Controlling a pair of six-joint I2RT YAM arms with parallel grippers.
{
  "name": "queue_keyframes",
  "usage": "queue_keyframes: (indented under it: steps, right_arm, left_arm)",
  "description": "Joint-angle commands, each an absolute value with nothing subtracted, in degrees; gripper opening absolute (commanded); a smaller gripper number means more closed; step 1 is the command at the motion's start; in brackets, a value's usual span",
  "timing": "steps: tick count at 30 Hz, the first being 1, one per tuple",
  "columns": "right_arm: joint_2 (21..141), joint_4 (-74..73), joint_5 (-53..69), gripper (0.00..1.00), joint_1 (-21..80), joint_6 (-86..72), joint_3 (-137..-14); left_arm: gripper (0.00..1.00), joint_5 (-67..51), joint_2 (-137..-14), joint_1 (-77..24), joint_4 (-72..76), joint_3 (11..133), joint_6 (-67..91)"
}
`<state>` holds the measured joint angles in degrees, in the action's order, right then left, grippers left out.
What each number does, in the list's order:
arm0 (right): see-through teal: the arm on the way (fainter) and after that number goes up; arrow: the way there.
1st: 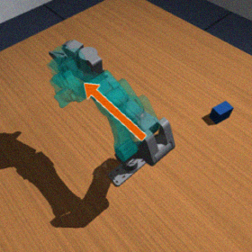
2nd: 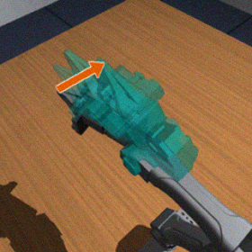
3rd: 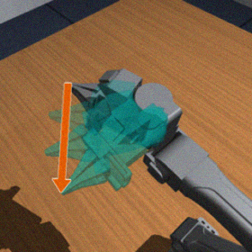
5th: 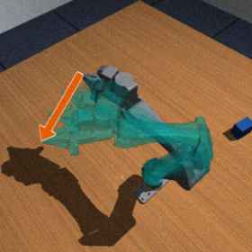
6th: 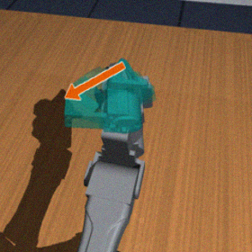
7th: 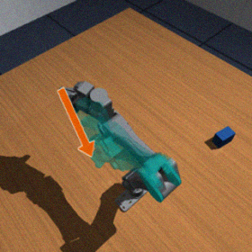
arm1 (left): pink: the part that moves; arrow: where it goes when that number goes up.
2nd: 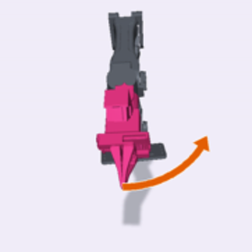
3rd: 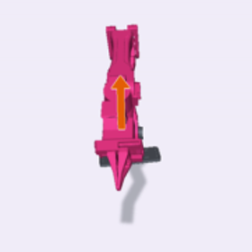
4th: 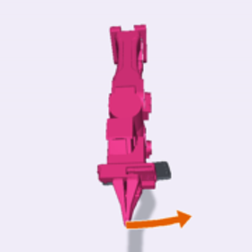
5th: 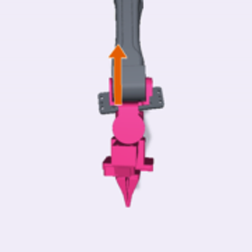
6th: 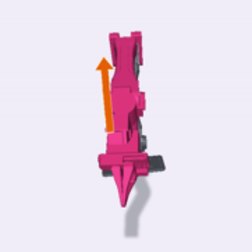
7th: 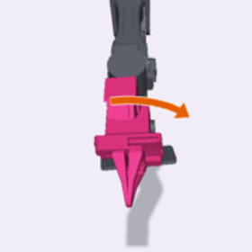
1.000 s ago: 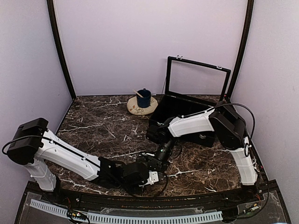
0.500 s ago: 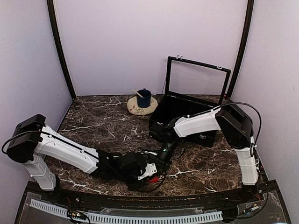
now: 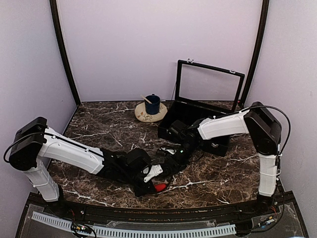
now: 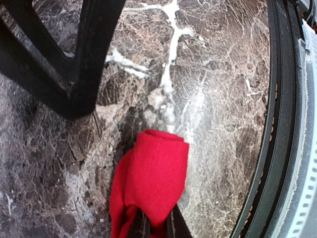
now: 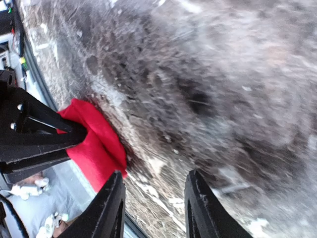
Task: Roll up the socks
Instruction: Pick up the sock from the center of the board.
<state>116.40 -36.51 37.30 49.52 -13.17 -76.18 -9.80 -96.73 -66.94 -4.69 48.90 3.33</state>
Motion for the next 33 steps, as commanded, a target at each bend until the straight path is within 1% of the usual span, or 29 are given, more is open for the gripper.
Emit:
queue_keyframes:
  steps: [1, 16, 25, 33]
  right_arm:
    - [112.2, -31.66, 31.01, 0.38, 49.4, -15.74, -74.18]
    - [99.86, -22.29, 20.56, 0.36, 49.42, -18.55, -66.41]
    - [90.24, -19.72, 10.62, 0.36, 49.4, -21.08, -61.53]
    - [80.44, -19.16, -5.76, 0.36, 49.36, -25.0, -57.99]
  left_arm:
    - [0.0, -15.41, -96.45, -64.59, -12.15, 48.69, 6.89]
    - [0.0, -15.47, -92.04, -57.2, -10.04, 52.68, 12.96]
    - [0.0, -13.35, -93.39, -52.23, -14.26, 63.17, 14.44]
    - [0.0, -8.74, -97.98, -46.61, -17.84, 75.8, 14.8]
